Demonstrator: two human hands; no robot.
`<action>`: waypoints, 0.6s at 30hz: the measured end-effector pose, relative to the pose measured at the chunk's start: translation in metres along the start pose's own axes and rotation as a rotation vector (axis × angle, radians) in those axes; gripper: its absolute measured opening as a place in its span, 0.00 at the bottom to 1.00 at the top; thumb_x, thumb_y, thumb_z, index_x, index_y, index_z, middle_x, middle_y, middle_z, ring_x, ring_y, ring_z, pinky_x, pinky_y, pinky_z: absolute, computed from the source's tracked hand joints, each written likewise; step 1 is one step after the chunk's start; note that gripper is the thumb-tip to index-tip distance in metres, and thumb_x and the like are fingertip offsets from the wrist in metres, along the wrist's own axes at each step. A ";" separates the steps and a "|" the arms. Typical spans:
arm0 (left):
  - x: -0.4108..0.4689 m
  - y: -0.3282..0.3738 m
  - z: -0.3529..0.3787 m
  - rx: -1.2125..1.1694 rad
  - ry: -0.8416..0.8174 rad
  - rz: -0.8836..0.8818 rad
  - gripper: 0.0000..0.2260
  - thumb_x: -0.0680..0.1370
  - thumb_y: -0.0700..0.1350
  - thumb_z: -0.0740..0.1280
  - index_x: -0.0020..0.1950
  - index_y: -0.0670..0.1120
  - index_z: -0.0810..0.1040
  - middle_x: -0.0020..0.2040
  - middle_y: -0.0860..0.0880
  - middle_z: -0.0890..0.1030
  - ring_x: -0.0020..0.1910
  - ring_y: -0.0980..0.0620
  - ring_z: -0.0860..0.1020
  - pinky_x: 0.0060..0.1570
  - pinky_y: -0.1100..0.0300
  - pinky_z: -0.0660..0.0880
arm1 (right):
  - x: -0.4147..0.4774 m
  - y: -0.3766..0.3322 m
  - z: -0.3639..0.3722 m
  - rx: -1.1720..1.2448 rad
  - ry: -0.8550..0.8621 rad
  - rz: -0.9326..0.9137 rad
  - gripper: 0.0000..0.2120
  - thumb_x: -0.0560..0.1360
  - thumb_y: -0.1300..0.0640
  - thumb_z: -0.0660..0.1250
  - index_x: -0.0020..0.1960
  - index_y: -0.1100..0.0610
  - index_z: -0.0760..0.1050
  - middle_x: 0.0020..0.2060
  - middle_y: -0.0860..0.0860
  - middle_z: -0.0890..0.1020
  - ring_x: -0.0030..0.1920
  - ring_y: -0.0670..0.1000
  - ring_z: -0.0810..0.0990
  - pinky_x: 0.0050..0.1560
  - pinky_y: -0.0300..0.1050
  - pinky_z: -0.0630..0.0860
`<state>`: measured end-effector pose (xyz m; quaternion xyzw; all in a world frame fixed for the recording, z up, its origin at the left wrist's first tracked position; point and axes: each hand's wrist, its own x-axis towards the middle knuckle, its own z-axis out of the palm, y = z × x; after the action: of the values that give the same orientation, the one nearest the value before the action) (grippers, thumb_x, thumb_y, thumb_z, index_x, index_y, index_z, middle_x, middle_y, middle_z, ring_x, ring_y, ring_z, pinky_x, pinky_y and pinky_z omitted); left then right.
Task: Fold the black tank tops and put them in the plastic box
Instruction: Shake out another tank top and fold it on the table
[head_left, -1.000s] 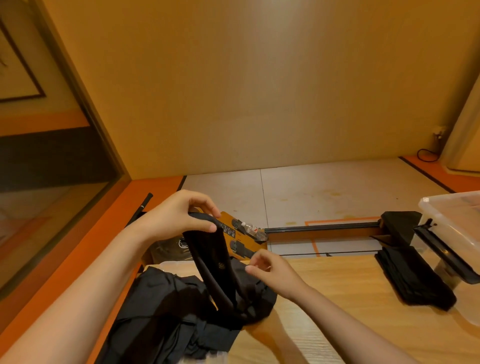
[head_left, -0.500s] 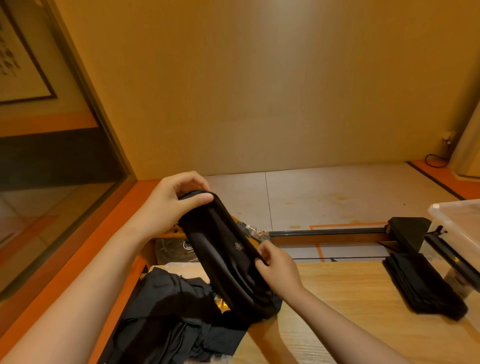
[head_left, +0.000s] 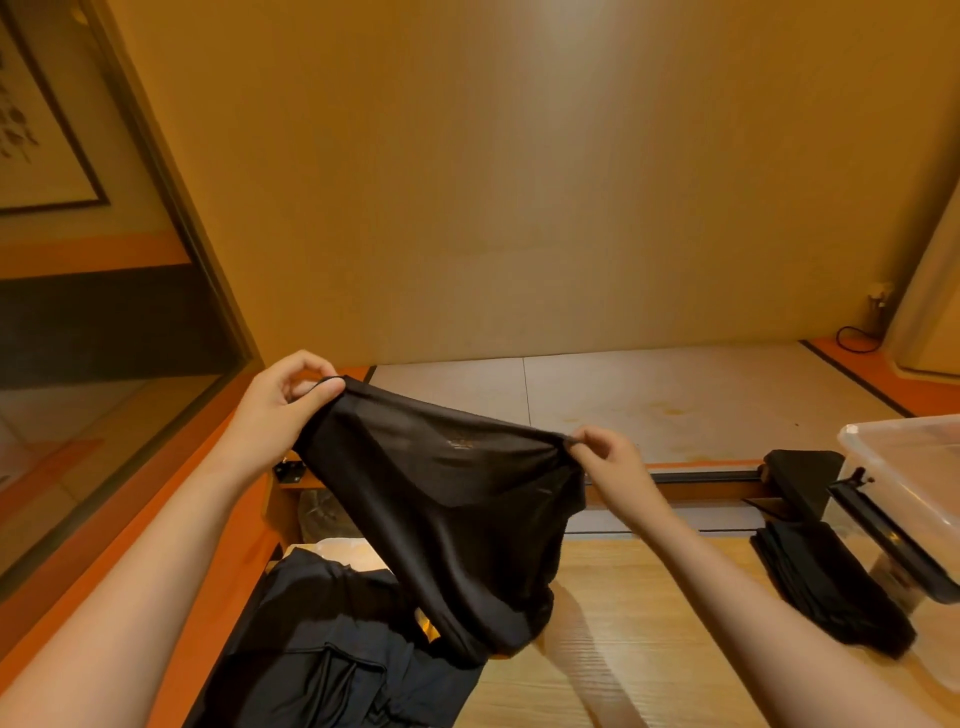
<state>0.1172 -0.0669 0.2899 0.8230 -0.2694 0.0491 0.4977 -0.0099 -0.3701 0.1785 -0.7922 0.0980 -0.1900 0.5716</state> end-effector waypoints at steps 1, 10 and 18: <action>0.002 -0.002 -0.001 -0.001 0.007 -0.007 0.03 0.79 0.45 0.65 0.49 0.47 0.75 0.34 0.48 0.81 0.31 0.57 0.76 0.31 0.64 0.70 | 0.004 -0.010 -0.006 0.026 -0.024 -0.013 0.11 0.80 0.62 0.60 0.41 0.59 0.76 0.36 0.51 0.78 0.36 0.41 0.76 0.36 0.31 0.71; 0.018 -0.002 0.002 0.014 0.011 0.001 0.04 0.80 0.45 0.65 0.49 0.44 0.75 0.35 0.38 0.79 0.30 0.48 0.73 0.30 0.62 0.66 | 0.028 -0.065 -0.049 -0.039 0.041 -0.156 0.13 0.81 0.63 0.57 0.38 0.65 0.69 0.33 0.55 0.69 0.33 0.47 0.68 0.37 0.42 0.62; 0.026 0.011 0.003 0.020 -0.024 0.049 0.05 0.79 0.47 0.65 0.48 0.47 0.76 0.34 0.40 0.74 0.32 0.47 0.68 0.33 0.58 0.62 | 0.026 -0.079 -0.072 0.031 -0.232 -0.044 0.13 0.69 0.45 0.58 0.40 0.55 0.64 0.36 0.54 0.66 0.38 0.51 0.64 0.39 0.48 0.60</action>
<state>0.1333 -0.0834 0.3066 0.8217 -0.2947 0.0542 0.4849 -0.0207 -0.4161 0.2779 -0.8018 0.0106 -0.1110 0.5871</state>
